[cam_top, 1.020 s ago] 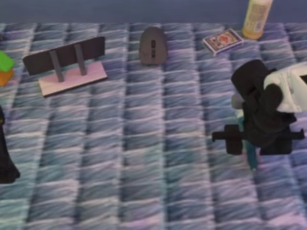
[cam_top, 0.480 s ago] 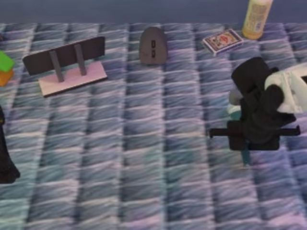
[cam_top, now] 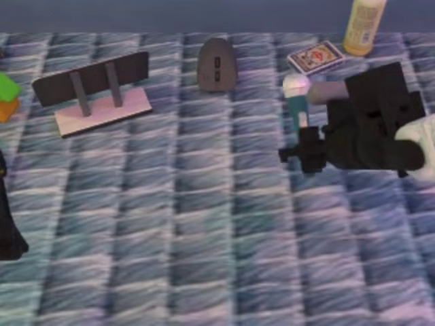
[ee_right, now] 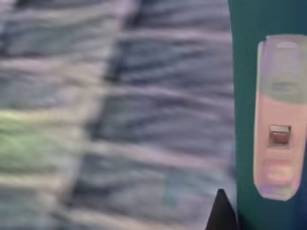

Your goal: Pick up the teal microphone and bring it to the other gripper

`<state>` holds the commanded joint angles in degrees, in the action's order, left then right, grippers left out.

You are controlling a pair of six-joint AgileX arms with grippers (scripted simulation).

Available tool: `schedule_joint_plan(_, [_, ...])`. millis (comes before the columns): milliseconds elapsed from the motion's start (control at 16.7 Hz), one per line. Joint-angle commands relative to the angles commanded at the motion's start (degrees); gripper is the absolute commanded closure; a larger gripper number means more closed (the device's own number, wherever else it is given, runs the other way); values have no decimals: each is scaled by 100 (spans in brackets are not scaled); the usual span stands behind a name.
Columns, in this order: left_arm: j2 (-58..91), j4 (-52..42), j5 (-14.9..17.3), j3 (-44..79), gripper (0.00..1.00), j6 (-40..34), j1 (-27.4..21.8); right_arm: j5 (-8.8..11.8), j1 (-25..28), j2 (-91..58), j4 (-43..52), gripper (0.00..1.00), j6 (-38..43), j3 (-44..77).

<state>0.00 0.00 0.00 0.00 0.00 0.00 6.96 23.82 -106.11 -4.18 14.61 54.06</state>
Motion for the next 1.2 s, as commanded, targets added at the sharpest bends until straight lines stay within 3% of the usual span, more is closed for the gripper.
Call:
schedule_joint_plan(360, [0,0,0,0,0,0,0,881,-27,803,-3163,100,-829,-896])
schedule_joint_plan(600, [0,0,0,0,0,0,0,1285,-53,1334,-4391,100,-1246,-1267])
schedule_joint_plan(720, [0,0,0,0,0,0,0,1377,-63,1482,-4643,100,-1348,-1347])
schedule_joint_plan(1020, [0,0,0,0,0,0,0,1381,-43,1484,-4664,100,-1347,-1330])
schedule_joint_plan(1200, [0,0,0,0,0,0,0,1186,162,1446,-4820,100,-1309,-1325])
